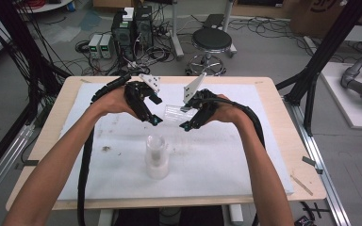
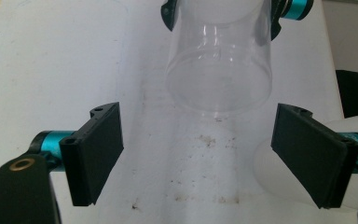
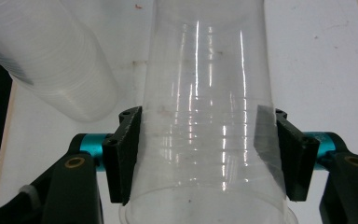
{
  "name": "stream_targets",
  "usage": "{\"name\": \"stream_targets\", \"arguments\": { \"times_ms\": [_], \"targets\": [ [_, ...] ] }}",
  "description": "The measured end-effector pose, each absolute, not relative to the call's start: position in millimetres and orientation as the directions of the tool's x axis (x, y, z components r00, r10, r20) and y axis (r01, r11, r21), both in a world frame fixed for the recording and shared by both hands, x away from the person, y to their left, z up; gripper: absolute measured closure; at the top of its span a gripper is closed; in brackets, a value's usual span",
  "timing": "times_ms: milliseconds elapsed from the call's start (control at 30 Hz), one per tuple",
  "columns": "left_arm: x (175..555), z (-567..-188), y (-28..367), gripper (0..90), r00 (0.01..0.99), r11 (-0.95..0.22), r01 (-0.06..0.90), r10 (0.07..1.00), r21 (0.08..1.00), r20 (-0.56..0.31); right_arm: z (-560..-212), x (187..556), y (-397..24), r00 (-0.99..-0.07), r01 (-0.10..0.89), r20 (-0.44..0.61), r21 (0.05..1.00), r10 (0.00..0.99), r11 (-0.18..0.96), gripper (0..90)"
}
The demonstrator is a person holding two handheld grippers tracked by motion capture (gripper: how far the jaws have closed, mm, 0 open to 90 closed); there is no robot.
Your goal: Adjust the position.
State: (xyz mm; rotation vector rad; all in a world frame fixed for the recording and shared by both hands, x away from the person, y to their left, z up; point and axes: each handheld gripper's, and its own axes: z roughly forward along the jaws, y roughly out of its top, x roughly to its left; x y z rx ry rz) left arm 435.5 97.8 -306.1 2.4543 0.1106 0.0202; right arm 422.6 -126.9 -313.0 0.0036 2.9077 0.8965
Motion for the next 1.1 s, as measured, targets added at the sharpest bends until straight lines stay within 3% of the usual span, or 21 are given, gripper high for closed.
{"name": "stream_targets", "arguments": {
  "times_ms": [533, 1100],
  "targets": [
    [434, -311, 81, 23.0, 0.999, -0.801, 0.036, 0.041, 0.598, -0.005, -308, 423, -116, -0.996, -0.032, -0.089, 0.523, 0.018, 0.851, 34.8],
    [433, -315, 76, 41.0, 1.0, -0.802, 0.018, 0.018, 0.597, -0.006, -310, 424, -114, -0.996, -0.036, -0.093, 0.517, 0.014, 0.855, 35.4]
  ]
}}
